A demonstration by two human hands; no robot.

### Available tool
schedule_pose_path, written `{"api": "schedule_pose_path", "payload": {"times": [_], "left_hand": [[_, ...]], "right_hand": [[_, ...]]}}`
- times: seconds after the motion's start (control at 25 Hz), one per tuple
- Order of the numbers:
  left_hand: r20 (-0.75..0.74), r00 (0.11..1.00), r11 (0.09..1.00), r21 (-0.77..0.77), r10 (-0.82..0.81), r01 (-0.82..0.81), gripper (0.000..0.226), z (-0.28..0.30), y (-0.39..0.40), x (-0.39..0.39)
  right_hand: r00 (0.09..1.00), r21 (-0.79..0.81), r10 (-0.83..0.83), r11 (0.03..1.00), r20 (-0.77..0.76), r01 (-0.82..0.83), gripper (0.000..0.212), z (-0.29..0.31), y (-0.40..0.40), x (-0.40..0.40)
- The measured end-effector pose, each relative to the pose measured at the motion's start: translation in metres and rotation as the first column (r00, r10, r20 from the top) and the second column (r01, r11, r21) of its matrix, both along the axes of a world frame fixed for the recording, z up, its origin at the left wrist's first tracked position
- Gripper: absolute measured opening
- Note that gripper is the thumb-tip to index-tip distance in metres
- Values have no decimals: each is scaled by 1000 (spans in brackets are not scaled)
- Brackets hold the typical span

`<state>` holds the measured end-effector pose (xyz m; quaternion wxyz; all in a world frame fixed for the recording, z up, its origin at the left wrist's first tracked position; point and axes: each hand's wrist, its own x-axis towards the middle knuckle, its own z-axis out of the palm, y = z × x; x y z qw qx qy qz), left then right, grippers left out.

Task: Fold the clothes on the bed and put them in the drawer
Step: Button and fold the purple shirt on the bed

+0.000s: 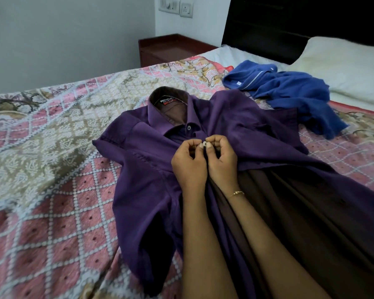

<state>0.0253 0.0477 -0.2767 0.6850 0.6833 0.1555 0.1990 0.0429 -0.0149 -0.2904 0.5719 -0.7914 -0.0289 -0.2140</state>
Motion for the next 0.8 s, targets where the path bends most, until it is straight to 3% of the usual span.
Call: {"api": "schedule_pose_path", "payload": {"times": [0.08,0.2,0.32,0.44,0.48,0.6,0.68,0.76,0.8], "left_hand": [[-73,992,989,92,-105,112,14,-1,2,-3],[-200,930,910,221,-310,351,38,11,12,-19],[-297,884,791,403,-362,459,51,31,21,-43],[-183,950,532,794,-254,295,25,41,22,-71],[-188,941,453,839,-281,303,21,46,19,-78],[-427,870,241,843,-245,481,28,50,11,-85],[-481,851,242,818,-210,522,28,52,9,-86],[-478,861,319,800,-174,508,31,55,10,-86],[-493,860,345,791,-132,506,29,56,12,-86]], "right_hand": [[999,-1,-50,999,-16,50,19,-3,0,-3],[992,-60,-69,996,-102,63,24,5,-3,-12],[1000,-367,-24,930,-10,19,30,24,-14,-27],[992,-660,-114,741,60,125,29,28,-39,-35],[988,-725,-151,678,21,119,30,31,-48,-41],[960,-819,-280,557,-30,137,25,33,-67,-47],[959,-815,-279,565,-47,124,21,37,-75,-45],[969,-775,-242,622,-52,113,5,50,-79,-43],[970,-722,-231,683,-70,111,12,61,-79,-42]]}}
